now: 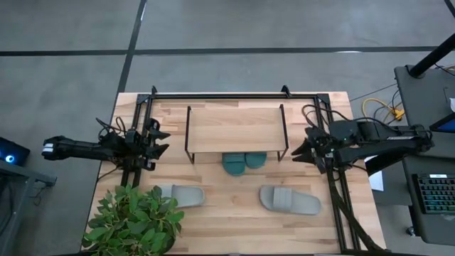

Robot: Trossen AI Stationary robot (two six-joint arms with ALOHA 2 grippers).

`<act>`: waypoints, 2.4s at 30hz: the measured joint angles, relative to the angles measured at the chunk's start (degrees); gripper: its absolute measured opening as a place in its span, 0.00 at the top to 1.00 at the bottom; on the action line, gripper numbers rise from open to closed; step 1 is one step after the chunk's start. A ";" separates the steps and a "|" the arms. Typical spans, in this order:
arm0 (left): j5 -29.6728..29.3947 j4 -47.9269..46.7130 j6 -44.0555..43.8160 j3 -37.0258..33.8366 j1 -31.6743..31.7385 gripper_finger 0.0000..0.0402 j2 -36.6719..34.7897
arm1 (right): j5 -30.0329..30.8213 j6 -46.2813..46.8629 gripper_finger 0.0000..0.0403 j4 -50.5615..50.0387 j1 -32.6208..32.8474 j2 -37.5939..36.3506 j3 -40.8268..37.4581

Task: Pick and place slides into the shelf
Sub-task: Put the right gray slides on the shelf

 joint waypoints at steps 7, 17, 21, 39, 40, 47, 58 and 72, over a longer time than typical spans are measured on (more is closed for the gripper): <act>0.00 -0.04 0.09 -0.02 0.00 0.59 0.00 | 0.07 17.60 0.70 -6.84 3.77 0.11 -0.37; 0.00 -0.06 0.07 0.00 0.00 0.59 -0.04 | 4.20 34.96 0.70 -6.86 15.31 0.15 -0.64; 0.00 -0.06 0.07 0.00 0.00 0.59 0.04 | 10.95 40.52 0.70 -6.86 22.90 0.43 -0.64; -0.02 -0.09 0.04 0.00 0.00 0.59 0.04 | 25.92 65.25 0.70 -6.75 42.73 14.85 -0.66; -0.02 -0.09 0.04 0.00 0.00 0.59 0.07 | 26.18 66.91 0.70 -6.75 43.33 16.16 -0.66; -0.02 -0.09 0.04 -0.02 0.00 0.59 0.04 | 31.81 77.13 0.70 -5.78 47.52 25.05 -0.66; -0.02 -0.09 0.04 0.00 0.01 0.59 0.02 | 40.79 82.87 0.70 -2.75 49.63 34.04 -0.66; -0.01 -0.10 0.04 0.00 0.01 0.59 0.03 | 38.53 86.31 0.70 -3.26 49.63 39.87 -0.66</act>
